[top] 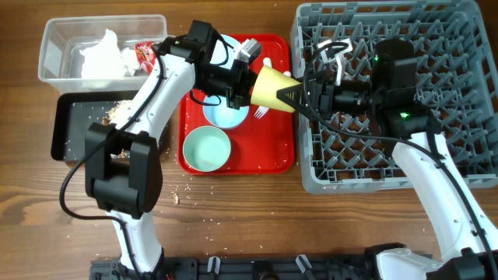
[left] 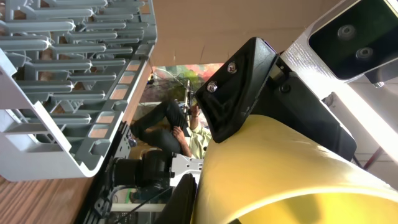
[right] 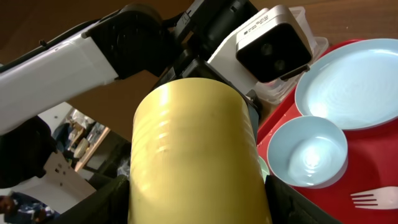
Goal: Sort waste into correct bins and load items into the dishwasher rack
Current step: 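Hand the yellow cup from left gripper to right gripper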
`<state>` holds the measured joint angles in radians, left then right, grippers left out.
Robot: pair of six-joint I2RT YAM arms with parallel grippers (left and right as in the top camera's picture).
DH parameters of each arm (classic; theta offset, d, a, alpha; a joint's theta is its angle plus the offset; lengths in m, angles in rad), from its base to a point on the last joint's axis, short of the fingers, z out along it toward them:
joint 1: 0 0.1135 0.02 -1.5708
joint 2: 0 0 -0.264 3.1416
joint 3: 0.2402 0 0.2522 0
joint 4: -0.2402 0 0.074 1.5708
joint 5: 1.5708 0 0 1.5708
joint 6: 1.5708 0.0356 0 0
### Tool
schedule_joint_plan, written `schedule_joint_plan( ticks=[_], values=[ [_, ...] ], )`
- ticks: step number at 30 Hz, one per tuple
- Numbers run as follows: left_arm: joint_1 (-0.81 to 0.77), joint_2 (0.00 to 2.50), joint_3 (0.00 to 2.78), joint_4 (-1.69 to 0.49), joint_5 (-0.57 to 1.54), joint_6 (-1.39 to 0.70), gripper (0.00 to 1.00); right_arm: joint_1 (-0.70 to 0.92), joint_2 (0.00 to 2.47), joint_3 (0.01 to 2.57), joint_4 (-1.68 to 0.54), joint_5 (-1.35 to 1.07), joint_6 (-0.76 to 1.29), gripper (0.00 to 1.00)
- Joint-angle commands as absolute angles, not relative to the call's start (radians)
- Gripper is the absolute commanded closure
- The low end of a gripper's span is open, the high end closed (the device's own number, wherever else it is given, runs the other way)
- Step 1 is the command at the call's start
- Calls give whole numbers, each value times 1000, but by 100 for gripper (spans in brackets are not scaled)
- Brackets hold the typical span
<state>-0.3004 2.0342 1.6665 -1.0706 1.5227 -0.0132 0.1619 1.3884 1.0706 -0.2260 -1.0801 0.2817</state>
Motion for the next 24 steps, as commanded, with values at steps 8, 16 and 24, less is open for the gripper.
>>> schedule_joint_plan(
  ticks=[8, 16, 24],
  values=[
    [-299, 2001, 1683, -1066, 1577, -9, 96, 167, 1401, 1071, -320, -994, 261, 23],
    [-299, 2001, 1683, -1067, 1577, -9, 96, 166, 1401, 1071, -251, -1018, 269, 38],
    [-279, 2001, 1683, -1068, 1577, -9, 71, 119, 1397, 1071, -257, -1019, 265, 51]
  ],
)
